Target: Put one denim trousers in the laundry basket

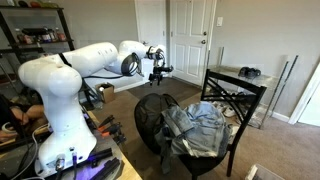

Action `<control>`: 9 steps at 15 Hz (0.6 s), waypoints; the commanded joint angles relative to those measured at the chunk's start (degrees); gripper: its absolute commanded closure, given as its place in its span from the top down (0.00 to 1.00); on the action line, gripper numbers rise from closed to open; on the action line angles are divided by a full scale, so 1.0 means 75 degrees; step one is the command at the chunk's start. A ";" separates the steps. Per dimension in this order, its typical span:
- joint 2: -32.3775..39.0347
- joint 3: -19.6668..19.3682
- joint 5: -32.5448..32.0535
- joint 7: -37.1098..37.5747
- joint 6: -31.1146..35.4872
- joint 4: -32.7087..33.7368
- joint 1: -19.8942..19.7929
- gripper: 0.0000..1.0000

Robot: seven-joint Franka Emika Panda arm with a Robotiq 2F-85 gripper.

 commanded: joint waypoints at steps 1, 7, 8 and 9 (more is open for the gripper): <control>0.0035 -0.0074 0.0131 0.0816 -0.0037 -0.0311 -0.0435 1.00; 0.0323 -0.0601 -0.0121 0.2522 -0.0263 -0.0380 -0.0851 1.00; 0.0364 -0.0652 -0.0136 0.2815 -0.0366 -0.0383 -0.0901 1.00; 0.0387 -0.0680 -0.0148 0.3098 -0.0571 -0.0375 -0.0943 1.00</control>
